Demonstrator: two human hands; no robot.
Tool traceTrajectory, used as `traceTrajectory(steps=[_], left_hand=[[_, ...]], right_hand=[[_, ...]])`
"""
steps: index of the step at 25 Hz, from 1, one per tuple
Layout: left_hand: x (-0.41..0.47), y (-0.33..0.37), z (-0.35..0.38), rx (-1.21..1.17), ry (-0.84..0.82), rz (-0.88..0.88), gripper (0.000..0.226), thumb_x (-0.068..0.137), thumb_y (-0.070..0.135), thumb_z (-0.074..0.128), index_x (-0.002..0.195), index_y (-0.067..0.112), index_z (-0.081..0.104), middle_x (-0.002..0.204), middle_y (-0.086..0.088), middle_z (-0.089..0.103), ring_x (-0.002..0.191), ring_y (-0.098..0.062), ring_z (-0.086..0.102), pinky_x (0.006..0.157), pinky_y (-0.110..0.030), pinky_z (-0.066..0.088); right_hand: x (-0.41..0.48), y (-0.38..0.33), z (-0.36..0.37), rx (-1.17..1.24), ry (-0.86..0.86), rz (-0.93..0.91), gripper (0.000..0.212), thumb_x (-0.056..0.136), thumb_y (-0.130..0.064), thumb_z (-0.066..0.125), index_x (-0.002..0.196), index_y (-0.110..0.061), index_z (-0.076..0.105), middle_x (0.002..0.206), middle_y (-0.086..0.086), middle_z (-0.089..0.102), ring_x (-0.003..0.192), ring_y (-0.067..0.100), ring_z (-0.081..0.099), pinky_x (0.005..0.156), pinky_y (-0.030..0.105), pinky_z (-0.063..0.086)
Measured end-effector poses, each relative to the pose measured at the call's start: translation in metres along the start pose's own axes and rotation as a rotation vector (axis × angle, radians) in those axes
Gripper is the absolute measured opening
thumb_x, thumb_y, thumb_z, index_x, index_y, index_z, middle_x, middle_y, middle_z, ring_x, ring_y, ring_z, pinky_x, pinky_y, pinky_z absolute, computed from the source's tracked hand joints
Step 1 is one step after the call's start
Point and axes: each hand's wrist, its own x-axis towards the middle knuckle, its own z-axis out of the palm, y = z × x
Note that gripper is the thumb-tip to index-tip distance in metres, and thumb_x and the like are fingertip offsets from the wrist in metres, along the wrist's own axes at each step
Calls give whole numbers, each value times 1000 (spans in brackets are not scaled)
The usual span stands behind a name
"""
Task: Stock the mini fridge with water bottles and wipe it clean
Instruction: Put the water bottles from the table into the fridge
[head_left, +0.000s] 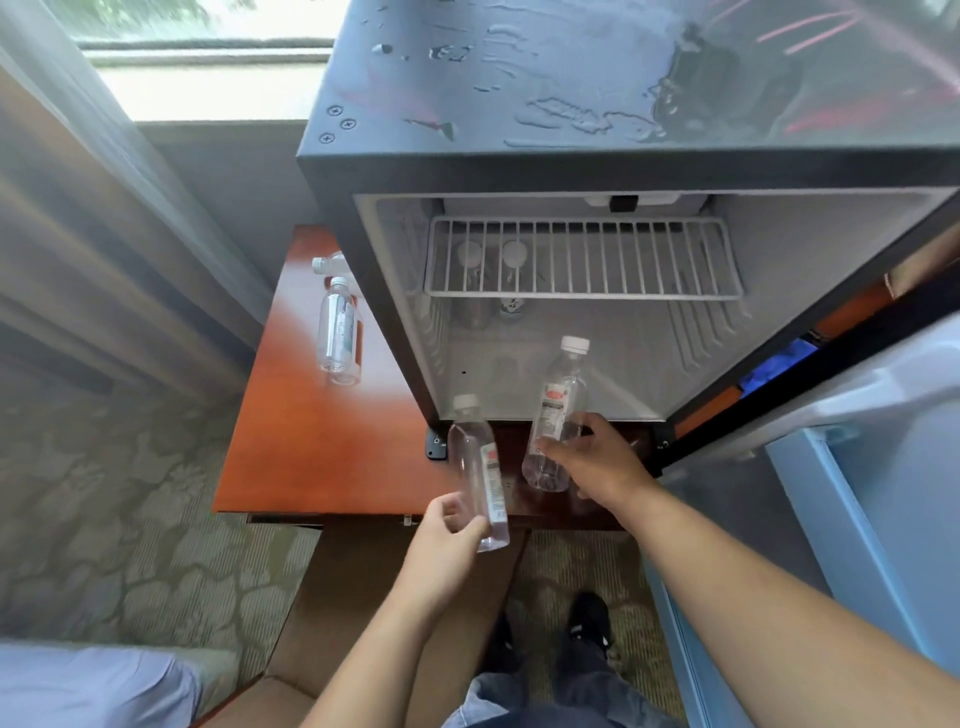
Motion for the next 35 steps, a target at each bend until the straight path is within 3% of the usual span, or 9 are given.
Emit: traceTrajectory(steps=[3, 8, 11, 16, 19, 22, 26, 31, 35], left_hand=[[6, 30, 12, 59, -57, 120, 51, 87, 37, 69, 132, 37, 44, 118, 14, 61, 107, -2, 62, 92, -30, 51], [38, 78, 24, 75, -39, 208, 58, 76, 30, 72, 129, 28, 46, 111, 8, 64, 94, -7, 66, 82, -27, 55], [65, 100, 27, 116, -63, 251, 68, 70, 35, 72, 131, 31, 44, 124, 3, 63, 105, -11, 65, 97, -37, 55], [105, 128, 37, 362, -2, 358, 73, 80, 29, 77, 145, 34, 43, 133, -8, 43, 127, -25, 46, 109, -30, 38], [125, 141, 42, 337, -18, 390, 71, 84, 21, 77, 145, 34, 43, 130, -8, 39, 104, -16, 54, 88, -17, 42], [141, 147, 48, 312, -13, 384, 69, 86, 18, 76, 144, 33, 43, 130, -8, 38, 83, -7, 51, 68, -11, 40], [154, 147, 57, 234, 25, 404, 66, 86, 16, 75, 143, 32, 44, 134, -8, 43, 94, -12, 55, 85, -20, 44], [161, 155, 66, 38, -24, 372, 69, 91, 14, 70, 149, 30, 38, 140, -1, 43, 91, -2, 57, 85, -22, 45], [167, 155, 72, 85, -85, 382, 78, 94, 15, 65, 159, 29, 24, 156, 1, 37, 122, -19, 58, 96, -25, 44]], right_hand=[[1, -4, -4, 26, 26, -9, 43, 91, -35, 74, 125, -29, 48, 94, -16, 63, 85, 2, 62, 78, 29, 49], [15, -6, -9, 101, 118, -32, 45, 91, -29, 76, 123, -30, 44, 93, -15, 61, 88, 7, 64, 83, 32, 52], [29, -11, -9, 133, 190, -47, 44, 91, -24, 76, 122, -27, 45, 93, -18, 58, 95, 9, 64, 92, 31, 53], [58, -16, -9, 71, 336, -21, 54, 89, -23, 77, 132, -18, 46, 102, -6, 63, 93, 16, 60, 79, 25, 45], [72, -20, -10, 32, 383, 23, 52, 87, -27, 77, 129, -18, 47, 103, -3, 62, 89, 19, 58, 75, 25, 41], [86, -20, -9, 13, 410, 23, 53, 86, -28, 78, 129, -19, 48, 101, -2, 64, 88, 19, 59, 75, 24, 42], [105, -17, -9, -22, 444, -47, 64, 84, -28, 80, 139, -23, 47, 117, 8, 64, 94, 20, 60, 77, 25, 45], [117, -15, -12, -32, 455, -103, 56, 87, -23, 77, 137, -23, 51, 111, -4, 61, 102, 16, 59, 81, 22, 41], [123, -15, -16, -10, 449, -91, 54, 89, -18, 74, 137, -23, 50, 106, -7, 59, 96, 10, 53, 81, 19, 37]])
